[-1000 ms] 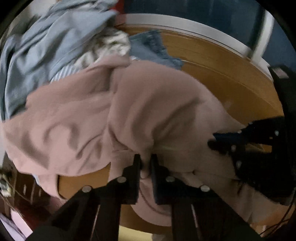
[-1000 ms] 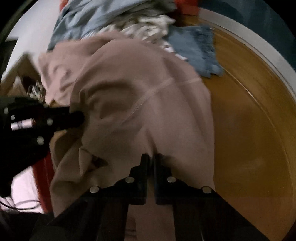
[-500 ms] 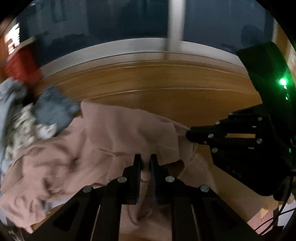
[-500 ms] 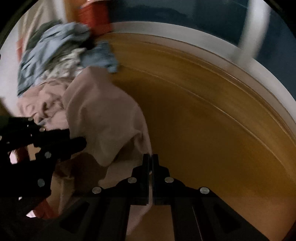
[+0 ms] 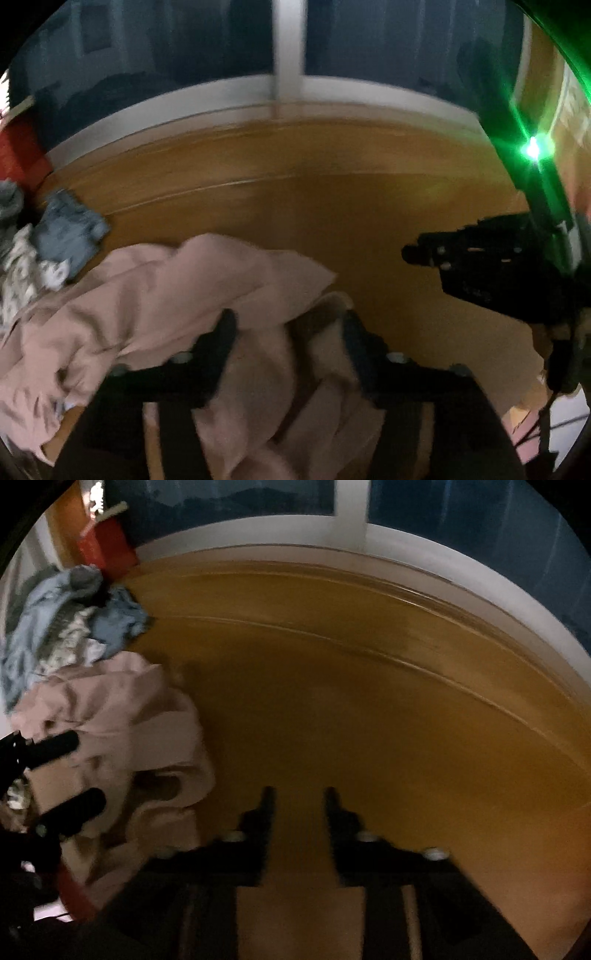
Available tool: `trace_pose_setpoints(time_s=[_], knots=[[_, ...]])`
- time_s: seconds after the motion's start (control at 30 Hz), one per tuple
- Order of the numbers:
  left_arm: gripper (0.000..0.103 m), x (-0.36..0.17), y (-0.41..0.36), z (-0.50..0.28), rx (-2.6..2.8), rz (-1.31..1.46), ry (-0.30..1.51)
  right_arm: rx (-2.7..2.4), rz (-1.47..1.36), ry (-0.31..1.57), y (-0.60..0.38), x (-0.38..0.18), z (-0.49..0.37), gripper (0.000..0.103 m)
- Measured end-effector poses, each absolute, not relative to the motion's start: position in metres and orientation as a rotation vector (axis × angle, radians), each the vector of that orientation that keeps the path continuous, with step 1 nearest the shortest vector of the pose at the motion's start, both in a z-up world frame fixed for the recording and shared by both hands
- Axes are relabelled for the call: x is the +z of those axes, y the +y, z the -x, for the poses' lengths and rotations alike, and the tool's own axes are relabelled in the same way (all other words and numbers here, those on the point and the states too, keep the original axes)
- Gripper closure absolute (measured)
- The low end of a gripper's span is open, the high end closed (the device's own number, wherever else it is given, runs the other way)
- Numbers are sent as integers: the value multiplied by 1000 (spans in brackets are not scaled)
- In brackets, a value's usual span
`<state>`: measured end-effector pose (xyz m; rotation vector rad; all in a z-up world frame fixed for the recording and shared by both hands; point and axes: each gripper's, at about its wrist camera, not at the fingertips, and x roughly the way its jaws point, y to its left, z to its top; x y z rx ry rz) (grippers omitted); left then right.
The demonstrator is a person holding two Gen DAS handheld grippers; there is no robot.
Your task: Fold clothes
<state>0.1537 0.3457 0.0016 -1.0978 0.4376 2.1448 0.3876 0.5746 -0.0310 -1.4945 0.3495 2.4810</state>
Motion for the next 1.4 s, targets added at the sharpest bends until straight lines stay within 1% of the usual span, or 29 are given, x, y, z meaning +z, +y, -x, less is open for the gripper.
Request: trace_pose_setpoints(time_s=[0.03,0.17,0.23,0.33,0.5,0.63,0.73,0.83,0.9,0.93,0.97,1.0,1.03,1.07,1.1,1.17,1.23,1.33,1.4], knots=[[34,5,330,-151,2191,1094,430,2506,1495,337,567,-29,-387,54],[31,13,268,-137,2407,1108,446,2594,1505,275,528,-26,-377,50],[27,12,233,-132,2502,1147,468,2614,1501,246,514,-30,-366,50],[27,3,198,-111,2604,1242,462,2594,1468,201,510,-36,-347,50],[27,-15,171,-90,2566,1304,388,2600,1487,208,508,-46,-326,50],[27,-31,167,-73,2524,1357,358,2537,1531,205,505,-56,-312,50],[27,-38,159,-61,2507,1355,294,2505,1556,219,500,-67,-299,50],[27,-46,158,-50,2507,1354,305,2470,1536,212,496,-73,-294,50],[27,-48,156,-47,2516,1334,294,2470,1508,240,497,-76,-294,50],[36,-47,154,-46,2520,1318,279,2472,1495,256,498,-78,-295,61],[56,-46,153,-45,2515,1305,261,2474,1483,275,499,-78,-296,79],[65,-45,152,-45,2510,1292,243,2483,1470,302,502,-77,-299,81],[77,-43,150,-44,2507,1279,228,2496,1456,347,506,-75,-302,89],[92,-39,150,-45,2510,1265,226,2503,1434,390,512,-72,-308,91],[96,-34,153,-47,2514,1246,232,2506,1407,425,517,-68,-314,92],[97,-24,158,-52,2519,1205,251,2507,1351,500,529,-61,-329,93],[97,-12,171,-61,2506,1137,319,2492,1287,581,546,-52,-349,94],[97,2,202,-85,2465,1025,448,2447,1234,643,583,-43,-384,94],[97,4,224,-99,2413,995,470,2404,1210,675,610,-39,-409,94]])
